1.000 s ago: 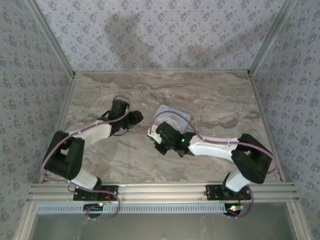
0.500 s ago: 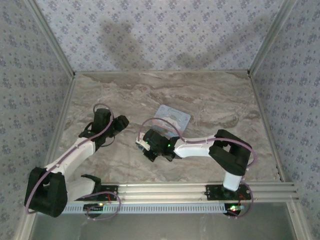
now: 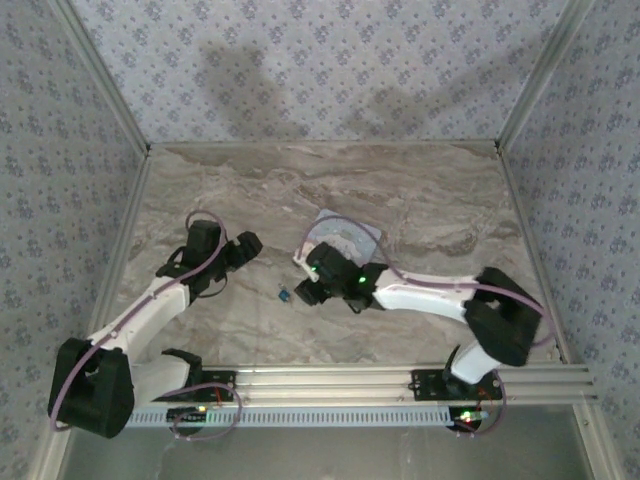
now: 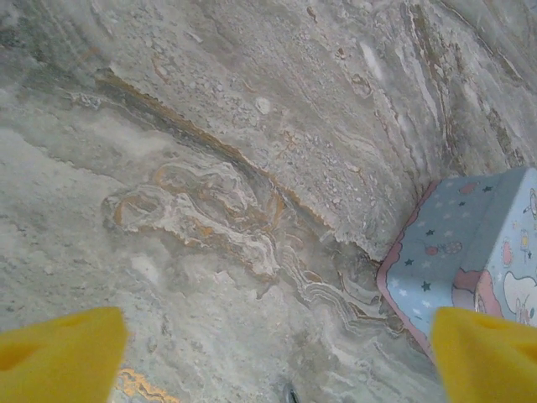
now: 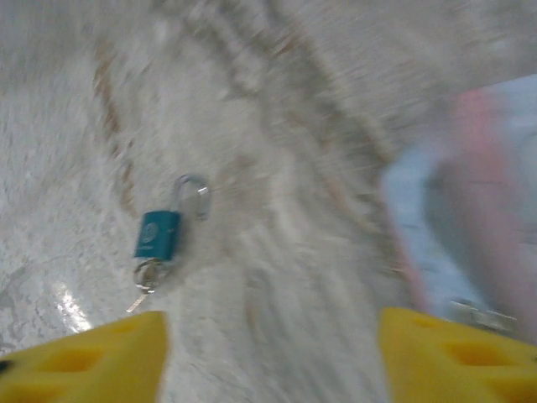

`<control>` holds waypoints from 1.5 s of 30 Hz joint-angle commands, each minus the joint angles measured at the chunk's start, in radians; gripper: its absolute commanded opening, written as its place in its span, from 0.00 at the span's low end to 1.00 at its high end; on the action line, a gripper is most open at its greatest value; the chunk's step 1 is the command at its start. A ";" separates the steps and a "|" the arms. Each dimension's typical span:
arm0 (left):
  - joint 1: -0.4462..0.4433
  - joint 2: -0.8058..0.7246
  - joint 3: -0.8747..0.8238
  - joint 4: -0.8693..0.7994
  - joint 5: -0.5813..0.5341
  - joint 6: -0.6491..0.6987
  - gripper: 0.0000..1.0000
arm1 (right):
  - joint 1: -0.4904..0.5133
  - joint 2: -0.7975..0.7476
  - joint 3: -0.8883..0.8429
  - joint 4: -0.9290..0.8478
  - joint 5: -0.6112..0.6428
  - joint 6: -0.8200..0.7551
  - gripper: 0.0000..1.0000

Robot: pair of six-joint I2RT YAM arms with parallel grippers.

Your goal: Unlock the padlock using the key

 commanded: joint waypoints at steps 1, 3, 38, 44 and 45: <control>0.016 -0.005 0.075 -0.048 -0.023 0.061 0.98 | -0.064 -0.155 -0.018 -0.123 0.101 0.026 1.00; 0.024 0.005 0.107 -0.071 -0.036 0.096 0.98 | -0.136 -0.231 -0.026 -0.169 0.127 0.037 1.00; 0.301 0.425 -0.267 1.161 -0.276 0.778 0.98 | -0.921 -0.025 -0.612 1.100 0.187 -0.119 1.00; 0.301 0.428 -0.215 1.052 -0.278 0.782 0.98 | -0.953 0.034 -0.563 1.040 0.146 -0.101 1.00; 0.299 0.429 -0.215 1.053 -0.281 0.783 0.98 | -0.933 0.038 -0.570 1.068 0.179 -0.118 1.00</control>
